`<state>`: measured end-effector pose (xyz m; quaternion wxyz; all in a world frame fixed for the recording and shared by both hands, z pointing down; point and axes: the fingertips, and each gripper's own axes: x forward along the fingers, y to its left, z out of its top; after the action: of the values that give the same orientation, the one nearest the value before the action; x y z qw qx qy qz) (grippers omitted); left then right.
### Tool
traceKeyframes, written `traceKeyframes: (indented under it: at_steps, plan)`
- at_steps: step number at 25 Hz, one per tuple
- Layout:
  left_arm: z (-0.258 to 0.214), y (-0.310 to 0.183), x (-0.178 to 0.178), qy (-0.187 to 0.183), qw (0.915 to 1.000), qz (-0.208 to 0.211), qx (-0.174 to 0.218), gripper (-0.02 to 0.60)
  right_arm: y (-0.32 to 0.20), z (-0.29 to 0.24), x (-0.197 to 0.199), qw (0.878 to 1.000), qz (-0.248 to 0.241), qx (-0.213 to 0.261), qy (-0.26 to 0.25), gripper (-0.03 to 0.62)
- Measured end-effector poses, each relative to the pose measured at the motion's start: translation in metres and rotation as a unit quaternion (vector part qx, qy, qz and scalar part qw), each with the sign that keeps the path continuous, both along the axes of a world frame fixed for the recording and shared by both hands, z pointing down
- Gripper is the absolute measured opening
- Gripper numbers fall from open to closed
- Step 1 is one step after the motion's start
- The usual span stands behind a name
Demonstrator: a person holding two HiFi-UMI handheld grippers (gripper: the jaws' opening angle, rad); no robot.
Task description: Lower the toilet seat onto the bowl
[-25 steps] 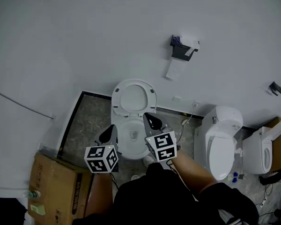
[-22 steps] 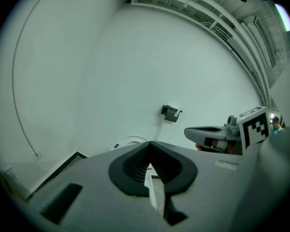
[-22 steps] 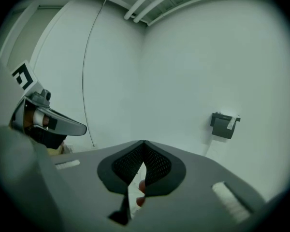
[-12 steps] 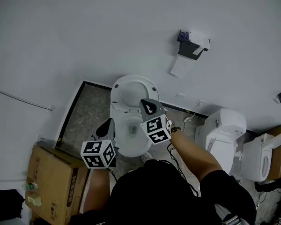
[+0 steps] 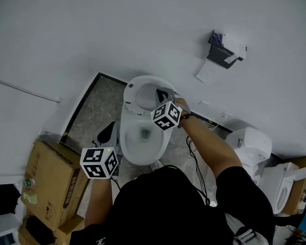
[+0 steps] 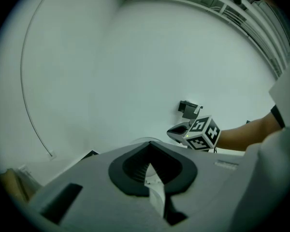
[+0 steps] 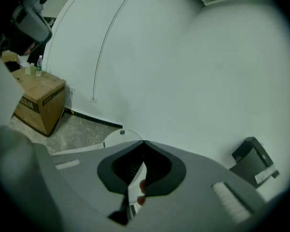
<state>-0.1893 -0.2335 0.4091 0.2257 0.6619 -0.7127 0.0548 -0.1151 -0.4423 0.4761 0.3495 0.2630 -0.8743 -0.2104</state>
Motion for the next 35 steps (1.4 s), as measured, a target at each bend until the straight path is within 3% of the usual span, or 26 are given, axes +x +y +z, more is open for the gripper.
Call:
traceKeyframes:
  at_steps: [7, 16, 35]
  plan:
    - [0.005, -0.010, 0.000, -0.006, 0.9995, -0.028, -0.011, 0.009, -0.052, 0.027, -0.021, 0.996, -0.030, 0.041, 0.077, 0.033]
    - [0.018, -0.010, -0.009, -0.001, 0.9972, -0.068, -0.032, 0.009, -0.093, 0.081, -0.036, 0.986, -0.048, 0.024, 0.157, 0.092]
    - [0.031, 0.002, -0.016, 0.000, 0.9908, -0.121, -0.059, 0.009, -0.122, 0.121, -0.052, 0.975, -0.066, 0.017, 0.210, 0.097]
